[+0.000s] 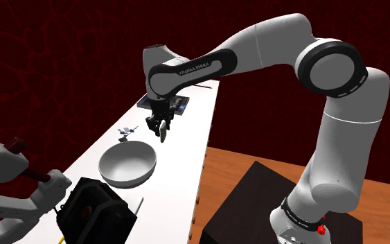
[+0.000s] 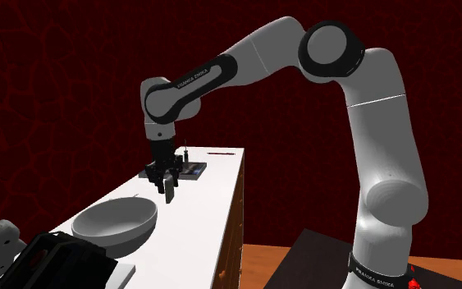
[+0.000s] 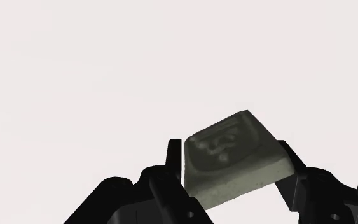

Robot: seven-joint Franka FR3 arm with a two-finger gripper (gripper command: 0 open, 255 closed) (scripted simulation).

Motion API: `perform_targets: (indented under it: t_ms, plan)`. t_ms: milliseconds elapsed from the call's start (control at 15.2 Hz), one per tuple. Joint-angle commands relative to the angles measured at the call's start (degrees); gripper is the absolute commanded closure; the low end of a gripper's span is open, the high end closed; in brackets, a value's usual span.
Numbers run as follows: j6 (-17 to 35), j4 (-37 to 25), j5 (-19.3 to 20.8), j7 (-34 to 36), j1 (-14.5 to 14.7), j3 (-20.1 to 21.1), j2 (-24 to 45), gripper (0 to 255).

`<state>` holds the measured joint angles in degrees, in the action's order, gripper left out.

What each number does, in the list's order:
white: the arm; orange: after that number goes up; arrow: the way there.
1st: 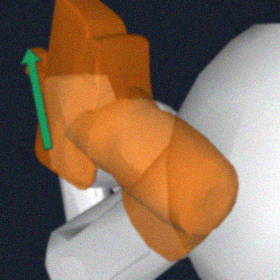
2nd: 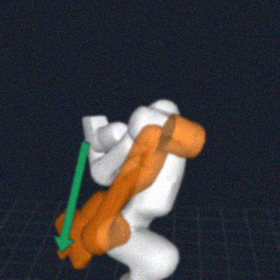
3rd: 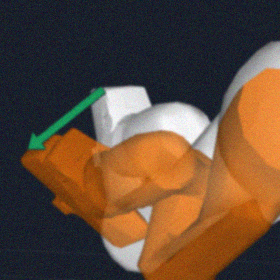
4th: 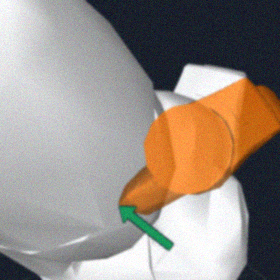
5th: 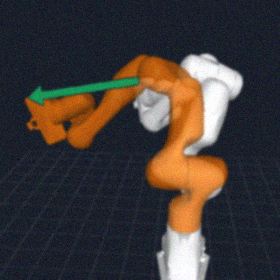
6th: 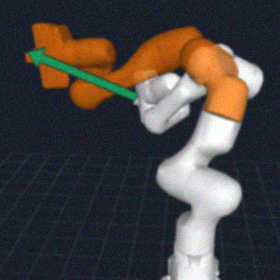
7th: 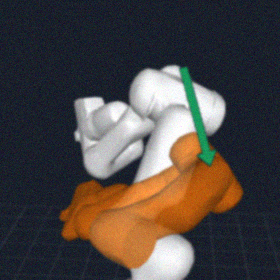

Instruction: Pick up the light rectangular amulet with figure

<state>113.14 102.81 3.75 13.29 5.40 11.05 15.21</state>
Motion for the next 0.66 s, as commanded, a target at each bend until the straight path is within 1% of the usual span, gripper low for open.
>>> perform_targets:
  t_ms: [0,462,594]
  plan:
    - [-1.3,-0.8,-0.1,0.0,0.0,0.1,-0.5,255]
    - [-6.3,-4.3,-0.5,-0.3,0.0,0.2,-2.0,255]
    - [-6.4,-4.4,-0.5,-0.3,0.0,0.2,-2.0,255]
